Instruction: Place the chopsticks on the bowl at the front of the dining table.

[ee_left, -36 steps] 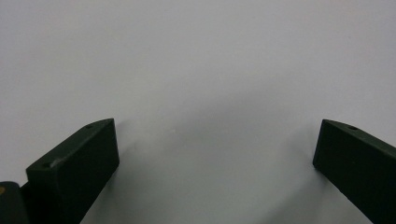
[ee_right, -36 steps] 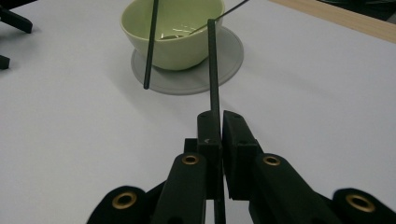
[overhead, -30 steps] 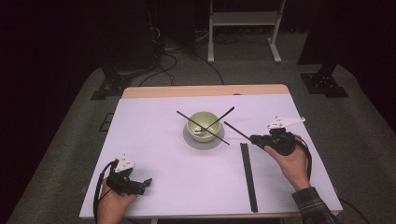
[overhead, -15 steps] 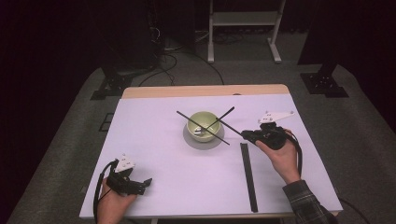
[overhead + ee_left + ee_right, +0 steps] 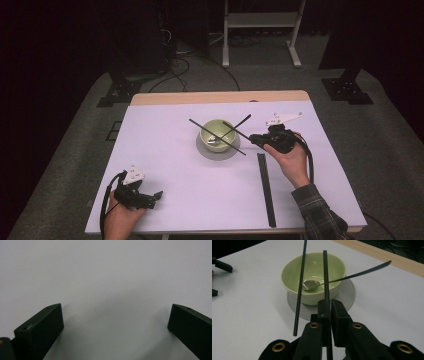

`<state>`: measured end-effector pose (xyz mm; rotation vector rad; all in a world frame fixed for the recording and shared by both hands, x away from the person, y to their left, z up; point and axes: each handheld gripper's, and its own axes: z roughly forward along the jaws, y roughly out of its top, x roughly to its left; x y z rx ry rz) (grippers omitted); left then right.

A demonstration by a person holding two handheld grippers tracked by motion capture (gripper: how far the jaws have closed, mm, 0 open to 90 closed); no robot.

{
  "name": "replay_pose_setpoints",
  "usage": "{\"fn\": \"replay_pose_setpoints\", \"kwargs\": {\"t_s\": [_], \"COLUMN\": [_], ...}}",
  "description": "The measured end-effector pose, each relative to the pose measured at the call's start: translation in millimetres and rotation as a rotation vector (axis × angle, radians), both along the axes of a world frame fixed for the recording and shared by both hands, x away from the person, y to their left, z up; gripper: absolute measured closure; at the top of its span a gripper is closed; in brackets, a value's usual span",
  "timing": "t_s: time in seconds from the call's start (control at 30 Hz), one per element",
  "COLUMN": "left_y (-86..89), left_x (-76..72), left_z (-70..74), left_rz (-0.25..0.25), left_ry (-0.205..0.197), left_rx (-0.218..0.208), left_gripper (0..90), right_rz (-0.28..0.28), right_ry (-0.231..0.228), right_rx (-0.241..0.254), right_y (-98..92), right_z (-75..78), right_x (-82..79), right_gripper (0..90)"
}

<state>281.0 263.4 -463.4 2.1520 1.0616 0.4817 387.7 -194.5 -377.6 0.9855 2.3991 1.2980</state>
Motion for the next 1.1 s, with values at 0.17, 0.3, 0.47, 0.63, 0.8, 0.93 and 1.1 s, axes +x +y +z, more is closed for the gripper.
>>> {"fn": "replay_pose_setpoints", "kwargs": {"t_s": [0.17,0.3,0.47,0.63,0.8,0.93,1.1], "left_y": [-0.1,-0.1,-0.1,-0.2,-0.2,-0.2,-0.1], "left_x": [0.0,-0.1,-0.1,-0.1,-0.1,-0.1,0.0], "left_z": [0.0,-0.1,-0.2,-0.2,-0.3,-0.3,-0.3], "left_rz": [0.001,0.001,0.001,0.001,0.001,0.001,0.001], "left_ry": [0.001,0.002,0.001,0.001,0.0,0.0,0.0], "left_rx": [-0.001,-0.003,-0.003,-0.004,-0.005,-0.004,-0.004], "left_gripper": [0.0,0.0,0.0,0.0,0.0,0.0,0.0], "right_rz": [0.004,0.007,0.004,0.003,0.007,0.008,0.009], "right_ry": [-0.002,-0.002,0.0,0.005,0.008,0.01,0.01], "right_rx": [0.012,0.014,0.015,0.023,0.023,0.026,0.023], "right_y": [6.8,12.1,18.5,26.2,34.5,40.8,50.7], "right_z": [1.4,2.5,4.3,3.7,2.2,2.6,2.3], "right_x": [6.8,12.4,20.3,27.9,35.2,40.3,46.6], "right_gripper": [85.7,85.7,85.7,85.7,85.7,85.7,85.7]}}
